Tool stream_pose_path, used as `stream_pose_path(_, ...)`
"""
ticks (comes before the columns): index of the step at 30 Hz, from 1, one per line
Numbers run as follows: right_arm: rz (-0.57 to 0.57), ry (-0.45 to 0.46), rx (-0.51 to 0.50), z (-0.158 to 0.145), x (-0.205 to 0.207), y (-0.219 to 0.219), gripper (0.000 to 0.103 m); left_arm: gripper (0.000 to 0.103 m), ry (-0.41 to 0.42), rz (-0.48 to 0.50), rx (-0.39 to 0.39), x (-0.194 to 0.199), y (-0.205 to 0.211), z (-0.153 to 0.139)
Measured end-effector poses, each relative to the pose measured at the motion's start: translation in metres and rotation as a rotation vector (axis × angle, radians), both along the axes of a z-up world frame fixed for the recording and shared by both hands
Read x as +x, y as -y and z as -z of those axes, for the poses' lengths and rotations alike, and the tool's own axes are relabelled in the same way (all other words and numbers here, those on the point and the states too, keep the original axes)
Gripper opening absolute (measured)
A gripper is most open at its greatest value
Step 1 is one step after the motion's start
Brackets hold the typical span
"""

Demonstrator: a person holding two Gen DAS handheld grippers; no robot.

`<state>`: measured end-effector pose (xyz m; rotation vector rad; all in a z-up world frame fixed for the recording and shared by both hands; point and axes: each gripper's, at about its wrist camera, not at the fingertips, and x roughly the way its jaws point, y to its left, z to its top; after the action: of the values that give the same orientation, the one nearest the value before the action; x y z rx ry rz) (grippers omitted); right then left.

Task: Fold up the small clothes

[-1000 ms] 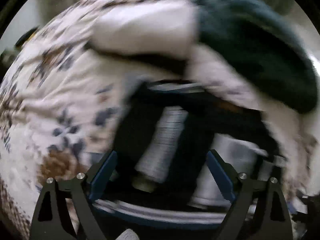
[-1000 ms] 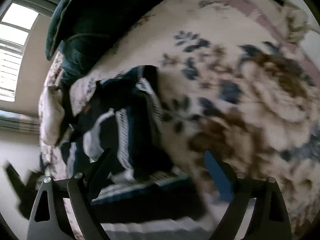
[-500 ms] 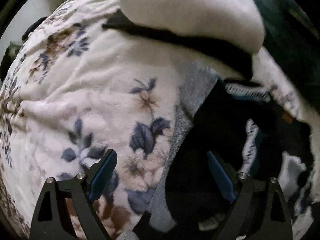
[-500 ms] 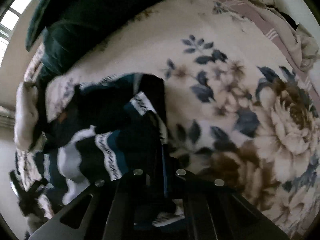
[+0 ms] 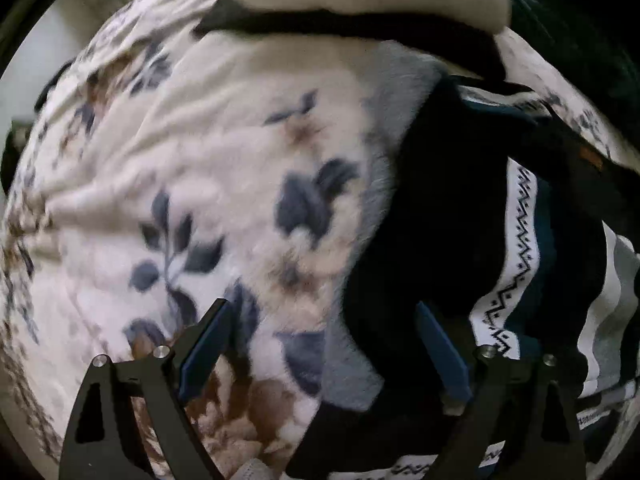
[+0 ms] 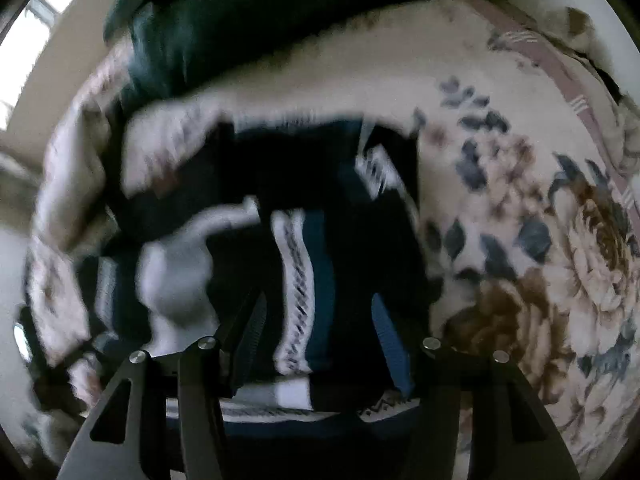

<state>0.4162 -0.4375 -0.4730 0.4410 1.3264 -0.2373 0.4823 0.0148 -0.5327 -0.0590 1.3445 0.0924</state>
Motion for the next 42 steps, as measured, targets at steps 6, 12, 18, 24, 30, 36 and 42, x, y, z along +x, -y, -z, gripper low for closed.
stream_pose_path(6, -0.022, -0.107, -0.036, 0.042, -0.004, 0.005, 0.056, 0.096, 0.041, -0.013, -0.005, -0.006, -0.006, -0.022)
stream_pose_path(12, 0.02, -0.053, 0.025, 0.004, -0.021, 0.013, 0.09, 0.098, 0.153, 0.063, 0.029, -0.032, 0.028, -0.075)
stream_pose_path(18, 0.026, 0.01, 0.094, -0.047, -0.044, 0.02, 0.096, 0.099, 0.185, 0.126, 0.021, -0.075, 0.092, -0.111)
stream_pose_path(24, 0.026, 0.025, 0.18, -0.076, -0.07, 0.068, 0.096, 0.099, 0.102, 0.165, -0.003, -0.147, 0.174, -0.105)
stream_pose_path(30, -0.059, -0.05, 0.269, -0.058, -0.09, 0.143, 0.096, 0.099, -0.101, 0.168, -0.029, -0.266, 0.281, -0.062)
stream_pose_path(36, -0.19, -0.107, 0.338, -0.034, -0.093, 0.194, 0.096, 0.099, -0.272, 0.194, -0.039, -0.354, 0.368, -0.008)
stream_pose_path(42, -0.242, -0.111, 0.463, 0.002, -0.065, 0.204, 0.096, 0.099, -0.248, 0.208, 0.07, -0.365, 0.397, 0.036)
